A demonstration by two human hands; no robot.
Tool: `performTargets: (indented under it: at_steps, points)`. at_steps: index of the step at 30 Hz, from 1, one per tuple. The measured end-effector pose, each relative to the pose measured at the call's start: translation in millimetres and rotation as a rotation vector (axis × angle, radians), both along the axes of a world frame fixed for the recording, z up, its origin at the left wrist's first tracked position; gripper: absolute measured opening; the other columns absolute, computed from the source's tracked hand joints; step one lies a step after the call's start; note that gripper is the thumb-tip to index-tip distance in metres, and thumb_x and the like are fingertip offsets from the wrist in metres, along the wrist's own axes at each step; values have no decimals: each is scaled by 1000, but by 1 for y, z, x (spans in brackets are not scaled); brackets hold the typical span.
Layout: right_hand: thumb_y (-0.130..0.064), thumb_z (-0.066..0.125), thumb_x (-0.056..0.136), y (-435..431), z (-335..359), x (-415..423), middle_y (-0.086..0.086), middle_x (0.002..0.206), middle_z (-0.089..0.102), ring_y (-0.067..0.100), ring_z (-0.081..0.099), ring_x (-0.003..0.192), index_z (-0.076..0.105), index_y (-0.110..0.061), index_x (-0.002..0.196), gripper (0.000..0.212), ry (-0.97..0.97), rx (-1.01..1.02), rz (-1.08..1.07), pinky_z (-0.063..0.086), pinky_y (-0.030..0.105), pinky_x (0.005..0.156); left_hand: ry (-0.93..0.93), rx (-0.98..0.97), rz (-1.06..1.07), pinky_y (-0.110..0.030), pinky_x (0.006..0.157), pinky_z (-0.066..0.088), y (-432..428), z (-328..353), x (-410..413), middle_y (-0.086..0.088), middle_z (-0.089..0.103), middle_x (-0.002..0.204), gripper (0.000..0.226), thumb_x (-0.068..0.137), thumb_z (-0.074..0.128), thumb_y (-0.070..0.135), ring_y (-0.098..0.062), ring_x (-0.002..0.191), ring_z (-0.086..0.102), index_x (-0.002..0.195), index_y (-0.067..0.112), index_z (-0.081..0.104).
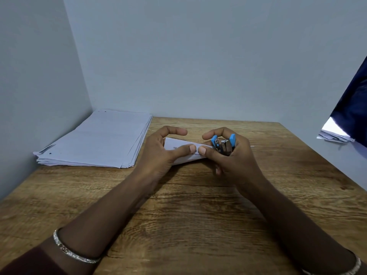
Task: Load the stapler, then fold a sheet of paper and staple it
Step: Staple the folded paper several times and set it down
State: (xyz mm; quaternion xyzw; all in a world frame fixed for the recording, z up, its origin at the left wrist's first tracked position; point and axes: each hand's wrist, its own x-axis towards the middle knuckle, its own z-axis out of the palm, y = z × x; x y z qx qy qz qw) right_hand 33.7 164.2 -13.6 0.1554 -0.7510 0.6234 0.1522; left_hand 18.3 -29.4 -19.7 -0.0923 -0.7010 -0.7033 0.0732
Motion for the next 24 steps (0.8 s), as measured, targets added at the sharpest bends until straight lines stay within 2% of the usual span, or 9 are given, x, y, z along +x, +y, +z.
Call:
performTargets:
  at_steps: [4,8,11,13,15,17,18,21,24]
  points:
    - [-13,81,86,2,-1,-2,4,68,70,11,50,36,68,-15,105,23,-6,-15,-15,44,20,39,-47,130,-70,-44,68,52,1,1,-2,-8,72,86,36,67,89,33,-28,79,66,101,31,75]
    - [-14,81,86,3,-2,-3,-5,62,69,12,50,36,68,-17,105,23,-13,-11,-15,46,23,41,-77,155,-111,-36,61,53,0,0,-2,-6,72,80,27,77,82,28,-26,75,68,102,30,74]
    - [-12,81,86,4,-1,-4,-8,58,68,12,51,36,68,-14,104,22,-7,-7,-22,45,22,41,-63,146,-87,-37,67,53,2,2,0,-1,73,80,20,82,79,29,-21,78,69,101,30,73]
    - [-13,80,87,3,-1,-4,-10,55,67,13,54,37,69,-15,104,21,3,22,-33,48,24,43,112,-69,117,-25,72,51,3,4,3,11,74,87,15,87,75,38,-7,86,68,98,30,70]
    - [-12,80,87,3,-1,-3,-3,54,67,15,59,42,72,-17,102,18,20,27,-52,50,23,43,401,-349,423,-24,72,45,0,6,5,11,68,90,19,91,67,43,-9,92,61,91,24,63]
    - [-12,80,86,3,-1,-3,2,63,72,16,68,52,75,-19,99,16,27,-1,-72,51,21,46,589,-409,584,-28,64,41,-6,10,9,6,58,74,32,97,59,41,-15,75,55,77,17,55]
    - [-12,81,86,3,-1,-3,1,70,75,17,73,60,76,-19,99,15,34,-8,-82,54,22,51,614,-387,552,-29,58,39,-9,10,9,4,55,63,40,100,55,41,-15,64,52,70,16,54]
    - [-15,82,84,6,-1,-5,-8,87,79,9,76,80,78,-22,96,14,145,139,-168,60,28,70,361,-258,142,-22,44,40,-1,5,17,-4,60,45,65,102,45,55,-15,41,55,57,13,64]
    - [-17,81,85,6,0,-4,-13,88,78,7,74,86,78,-23,94,11,258,221,-204,60,31,77,-131,-130,-212,-19,37,35,12,-2,19,-17,73,64,84,84,43,81,-21,43,60,73,6,77]
